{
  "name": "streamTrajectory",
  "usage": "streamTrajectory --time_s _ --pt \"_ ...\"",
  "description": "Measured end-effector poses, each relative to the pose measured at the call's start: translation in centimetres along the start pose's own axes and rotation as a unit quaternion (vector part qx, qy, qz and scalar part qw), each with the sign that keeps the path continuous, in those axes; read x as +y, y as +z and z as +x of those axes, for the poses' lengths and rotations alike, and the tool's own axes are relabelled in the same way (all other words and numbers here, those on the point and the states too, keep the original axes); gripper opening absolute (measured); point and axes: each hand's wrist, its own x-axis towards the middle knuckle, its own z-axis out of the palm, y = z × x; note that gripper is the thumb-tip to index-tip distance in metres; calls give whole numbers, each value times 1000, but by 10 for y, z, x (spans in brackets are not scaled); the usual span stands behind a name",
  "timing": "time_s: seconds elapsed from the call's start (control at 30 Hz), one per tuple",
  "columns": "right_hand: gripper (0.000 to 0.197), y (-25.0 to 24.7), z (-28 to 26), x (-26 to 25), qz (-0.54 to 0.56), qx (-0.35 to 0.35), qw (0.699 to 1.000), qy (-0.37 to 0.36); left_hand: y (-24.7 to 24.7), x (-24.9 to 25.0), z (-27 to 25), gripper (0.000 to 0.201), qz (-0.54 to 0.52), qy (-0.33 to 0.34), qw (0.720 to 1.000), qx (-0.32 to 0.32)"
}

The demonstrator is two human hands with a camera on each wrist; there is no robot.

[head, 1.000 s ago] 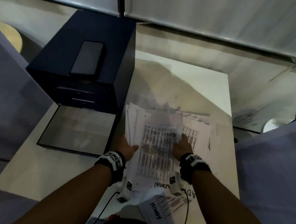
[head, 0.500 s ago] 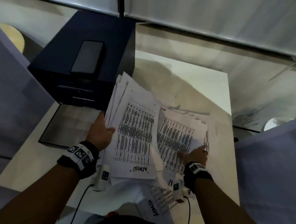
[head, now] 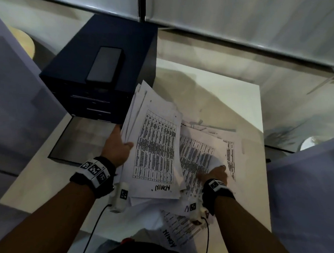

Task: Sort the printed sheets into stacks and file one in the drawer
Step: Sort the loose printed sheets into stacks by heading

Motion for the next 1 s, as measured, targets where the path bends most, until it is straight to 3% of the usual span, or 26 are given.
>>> streamTrajectory --time_s 0.1,0.17,0.33,0.5,0.6,0.7,0.83,1.0 --pt "107 3 3 7 45 10 999 -2 -3 0 -1 68 5 2 1000 2" --pt "88 -2 -2 8 77 37 996 -14 -6 2 -2 64 0 -2 1000 -1" --pt "38 -61 -17 -4 58 116 983 -129 2 4 -8 46 -6 -14 1000 -13" --pt "41 -149 -45 -40 5 208 944 -257 31 -6 -8 46 -17 -45 996 -76" --pt "45 -191 -74 -58 18 230 925 -303 55 -16 -10 61 20 -47 995 -90" --pt "40 -206 -92 -66 105 200 914 -338 72 -22 -11 56 46 -69 991 -104" --pt "39 -171 -69 -58 182 105 925 -316 82 -34 -2 54 44 -120 983 -134" --pt "65 -72 -28 -30 140 -30 978 -152 82 -39 0 35 -48 -147 976 -154"
